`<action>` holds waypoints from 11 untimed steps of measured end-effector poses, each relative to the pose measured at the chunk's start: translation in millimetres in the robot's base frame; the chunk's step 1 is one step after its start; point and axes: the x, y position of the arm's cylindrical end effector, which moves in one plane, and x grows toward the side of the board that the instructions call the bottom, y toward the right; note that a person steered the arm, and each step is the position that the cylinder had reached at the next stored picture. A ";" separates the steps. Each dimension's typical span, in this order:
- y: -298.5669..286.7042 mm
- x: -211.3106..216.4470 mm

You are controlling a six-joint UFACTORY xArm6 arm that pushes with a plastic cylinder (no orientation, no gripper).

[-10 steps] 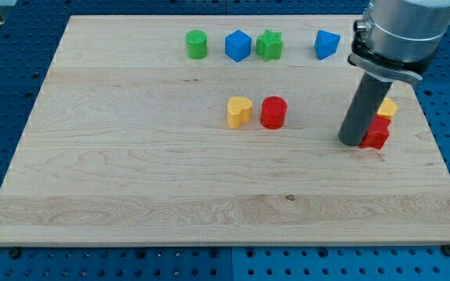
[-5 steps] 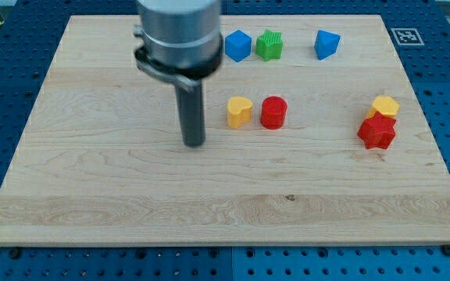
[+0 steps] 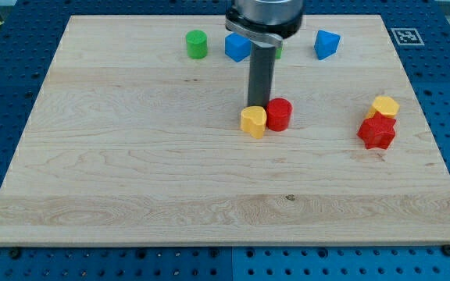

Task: Push the red circle below the red star

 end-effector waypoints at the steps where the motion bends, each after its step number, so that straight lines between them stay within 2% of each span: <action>1: 21.1 6.2; 4: 48.6 43.3; 6: 96.5 53.5; 9: 102.8 93.4; 11: 90.7 93.4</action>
